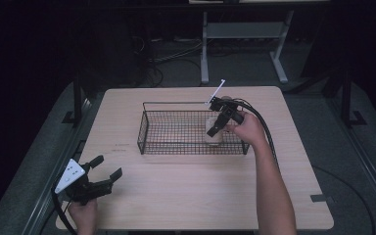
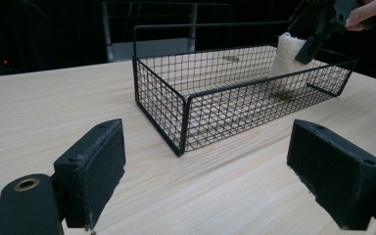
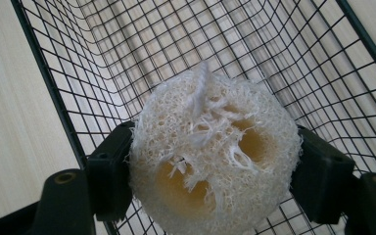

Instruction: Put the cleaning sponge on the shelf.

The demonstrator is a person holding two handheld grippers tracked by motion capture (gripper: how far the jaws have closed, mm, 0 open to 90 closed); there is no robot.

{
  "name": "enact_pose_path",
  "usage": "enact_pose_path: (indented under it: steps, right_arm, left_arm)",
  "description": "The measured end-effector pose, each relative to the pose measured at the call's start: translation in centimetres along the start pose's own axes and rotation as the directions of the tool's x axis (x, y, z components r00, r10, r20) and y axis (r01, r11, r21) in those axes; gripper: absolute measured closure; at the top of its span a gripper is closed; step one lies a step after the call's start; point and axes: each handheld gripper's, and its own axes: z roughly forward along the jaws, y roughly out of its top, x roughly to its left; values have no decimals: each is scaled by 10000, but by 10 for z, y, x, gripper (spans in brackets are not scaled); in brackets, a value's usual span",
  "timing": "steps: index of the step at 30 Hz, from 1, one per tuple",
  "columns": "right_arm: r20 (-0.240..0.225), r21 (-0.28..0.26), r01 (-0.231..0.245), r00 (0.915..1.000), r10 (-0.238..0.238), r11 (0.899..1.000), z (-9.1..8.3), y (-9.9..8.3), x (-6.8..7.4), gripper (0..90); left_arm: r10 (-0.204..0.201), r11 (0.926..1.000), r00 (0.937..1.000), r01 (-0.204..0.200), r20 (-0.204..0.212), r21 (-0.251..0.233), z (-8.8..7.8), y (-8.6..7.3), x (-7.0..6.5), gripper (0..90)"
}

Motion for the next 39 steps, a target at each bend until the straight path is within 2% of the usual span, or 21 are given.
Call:
enact_pose_path:
  steps: [9, 15, 20, 23, 28, 39]
  right_arm:
    - [-18, -64, -268, 9996, 268, 9996, 9, -9, -4, 272]
    - [26, 117, -273, 9996, 273, 9996, 13, -10, -4, 272]
    - [75, -115, -256, 9996, 257, 9996, 16, -12, -4, 272]
    - [47, -58, -368, 9993, 368, 9993, 18, -15, -5, 272]
    - [-20, -227, -481, 9988, 480, 9986, 18, -19, -6, 271]
    - [30, -132, -400, 9992, 400, 9991, 18, -19, -4, 257]
  left_arm:
    - [-53, 10000, 10000, 53, 17, 23, 0, 0, 0, 138]
    - [-35, 10000, 10000, 35, 13, 19, 0, 0, 0, 138]
    - [-60, 10000, 10000, 60, 8, 9, 0, 0, 0, 138]
    - [-45, 10000, 10000, 45, 13, 24, 0, 0, 0, 138]
    - [-50, 10000, 10000, 50, 30, 38, 1, -1, 0, 138]
    - [-30, 10000, 10000, 30, 17, 35, 1, 0, -1, 138]
